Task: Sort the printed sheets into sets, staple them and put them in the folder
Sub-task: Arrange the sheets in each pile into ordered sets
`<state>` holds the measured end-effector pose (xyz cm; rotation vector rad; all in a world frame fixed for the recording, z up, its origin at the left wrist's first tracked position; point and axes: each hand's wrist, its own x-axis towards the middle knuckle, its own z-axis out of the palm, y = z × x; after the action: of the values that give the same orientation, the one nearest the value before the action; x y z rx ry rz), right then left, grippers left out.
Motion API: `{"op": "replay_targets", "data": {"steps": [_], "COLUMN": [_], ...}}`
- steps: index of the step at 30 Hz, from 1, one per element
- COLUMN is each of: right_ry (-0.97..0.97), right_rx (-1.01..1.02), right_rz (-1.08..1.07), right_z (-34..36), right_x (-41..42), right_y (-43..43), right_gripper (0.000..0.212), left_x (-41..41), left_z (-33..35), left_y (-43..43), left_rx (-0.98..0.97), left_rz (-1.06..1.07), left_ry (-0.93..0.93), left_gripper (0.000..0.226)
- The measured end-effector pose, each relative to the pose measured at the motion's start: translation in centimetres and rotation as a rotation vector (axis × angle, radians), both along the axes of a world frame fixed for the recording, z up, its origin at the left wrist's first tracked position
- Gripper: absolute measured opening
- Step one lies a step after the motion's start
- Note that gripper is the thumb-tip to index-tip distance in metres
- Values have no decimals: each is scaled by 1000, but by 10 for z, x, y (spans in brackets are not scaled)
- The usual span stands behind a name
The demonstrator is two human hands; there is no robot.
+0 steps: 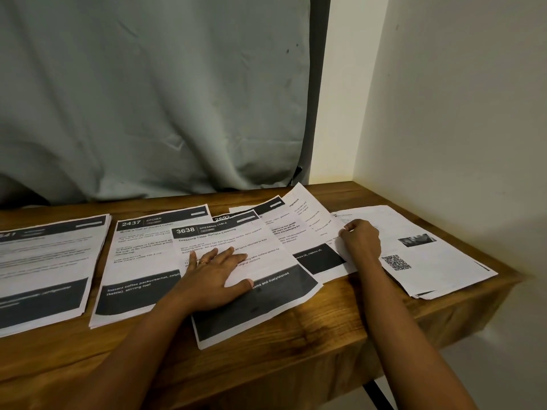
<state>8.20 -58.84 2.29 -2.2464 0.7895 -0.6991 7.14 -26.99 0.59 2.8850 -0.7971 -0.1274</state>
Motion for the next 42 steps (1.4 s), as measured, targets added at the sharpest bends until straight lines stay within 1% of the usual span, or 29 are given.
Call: {"op": "replay_targets", "data": {"steps": [2,7,10,12,14,15,16,17,19,20,22,25,27,29,31,33,34,35,38,39,42], "right_ry": [-11,2,-64,-145,-284,-372,-459,-542,-694,-752,-803,-779,-693,-569,-438,-341,-303,-271,-224,-220,-200], "right_rx": [-10,-4,-39,-101,-159,-169,-165,-148,-73,-21,80,188,238,276,225,159,132,110,66,63,96], "right_rz": [-3,14,-17,-58,-82,-96,-112,-130,-166,-184,-208,-213,-186,-113,-40,25,52,77,107,111,120], "right_z": [2,3,12,25,42,51,60,68,81,86,91,91,88,82,72,62,58,54,46,44,39], "right_x": [-1,-2,-4,-5,-7,-9,-10,-13,-16,-16,-15,-12,-12,-11,-11,-11,-11,-11,-9,-8,-4], "right_y": [0,1,0,-3,-8,-11,-13,-15,-19,-21,-28,-39,-47,-51,-56,-61,-63,-65,-69,-69,-64], "right_gripper": [16,13,17,19,19,19,19,19,19,18,18,18,14,5,6,2,6,9,11,12,17], "left_x": [0,-1,0,-1,-2,-3,-3,-3,-2,-1,-1,-1,0,0,-1,-1,-1,-1,1,1,1], "left_z": [0,1,0,1,2,2,2,1,0,0,0,-1,-2,-1,-1,-1,-1,-1,-2,-2,-2], "left_y": [0,-1,0,0,-1,-1,-1,-1,0,0,0,0,0,0,0,-1,-1,0,0,0,-1], "left_rx": [-5,-3,-3,1,10,9,9,8,0,-3,-8,-17,-25,-18,-11,-10,-9,-12,-8,-2,-2], "left_rz": [-4,-3,-5,-2,9,14,15,13,1,0,-2,3,7,3,5,9,10,9,-5,-7,-2], "left_ry": [5,5,10,13,4,-1,-5,-8,-5,-3,-3,-7,-10,-2,-1,-6,-9,-9,8,10,-1], "left_gripper": [132,133,132,121,99,92,92,98,118,123,127,122,122,126,119,109,105,105,126,126,113]}}
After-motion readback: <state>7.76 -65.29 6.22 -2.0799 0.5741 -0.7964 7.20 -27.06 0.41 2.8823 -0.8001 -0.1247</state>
